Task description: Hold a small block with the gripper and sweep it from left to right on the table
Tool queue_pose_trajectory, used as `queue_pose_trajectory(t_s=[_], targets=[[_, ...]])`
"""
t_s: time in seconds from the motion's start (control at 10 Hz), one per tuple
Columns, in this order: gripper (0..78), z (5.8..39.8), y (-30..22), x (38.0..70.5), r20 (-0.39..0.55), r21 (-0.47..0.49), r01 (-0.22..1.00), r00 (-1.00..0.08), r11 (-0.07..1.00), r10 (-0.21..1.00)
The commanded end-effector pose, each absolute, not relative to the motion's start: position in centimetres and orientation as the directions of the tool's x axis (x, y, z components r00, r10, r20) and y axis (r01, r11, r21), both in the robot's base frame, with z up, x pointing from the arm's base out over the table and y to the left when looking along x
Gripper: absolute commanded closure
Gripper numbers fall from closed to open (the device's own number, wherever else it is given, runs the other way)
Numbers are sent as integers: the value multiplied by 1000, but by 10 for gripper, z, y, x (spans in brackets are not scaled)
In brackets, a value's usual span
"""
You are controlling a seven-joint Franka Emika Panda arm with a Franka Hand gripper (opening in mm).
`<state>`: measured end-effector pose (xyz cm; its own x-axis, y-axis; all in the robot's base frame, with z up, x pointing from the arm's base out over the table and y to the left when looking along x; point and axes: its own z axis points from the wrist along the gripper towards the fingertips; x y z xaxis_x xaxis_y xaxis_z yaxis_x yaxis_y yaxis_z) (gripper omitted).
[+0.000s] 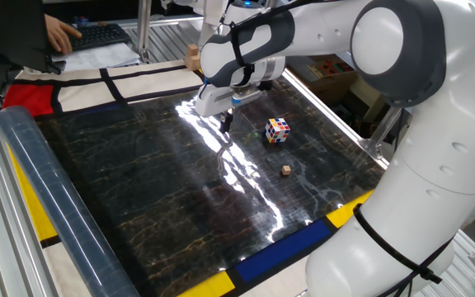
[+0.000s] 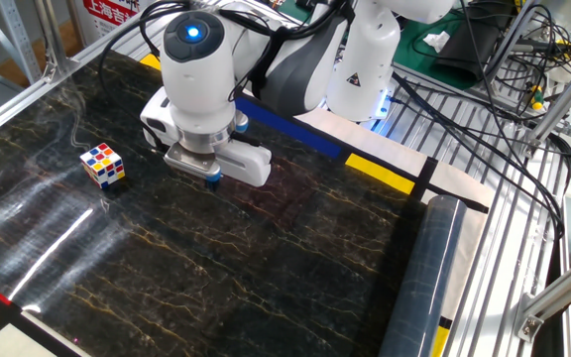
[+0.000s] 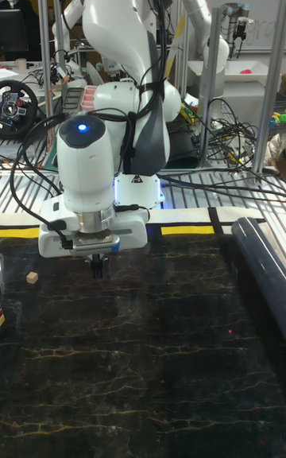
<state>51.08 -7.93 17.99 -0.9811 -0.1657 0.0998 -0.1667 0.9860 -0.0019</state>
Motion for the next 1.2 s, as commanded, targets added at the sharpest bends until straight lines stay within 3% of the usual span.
queue_pose_trajectory(t_s=[0.1, 1.2], targets=[[776, 181, -80, 511, 100, -3, -164, -982, 986, -163], [776, 181, -81, 511, 102, -1, -174, -980, 985, -173]])
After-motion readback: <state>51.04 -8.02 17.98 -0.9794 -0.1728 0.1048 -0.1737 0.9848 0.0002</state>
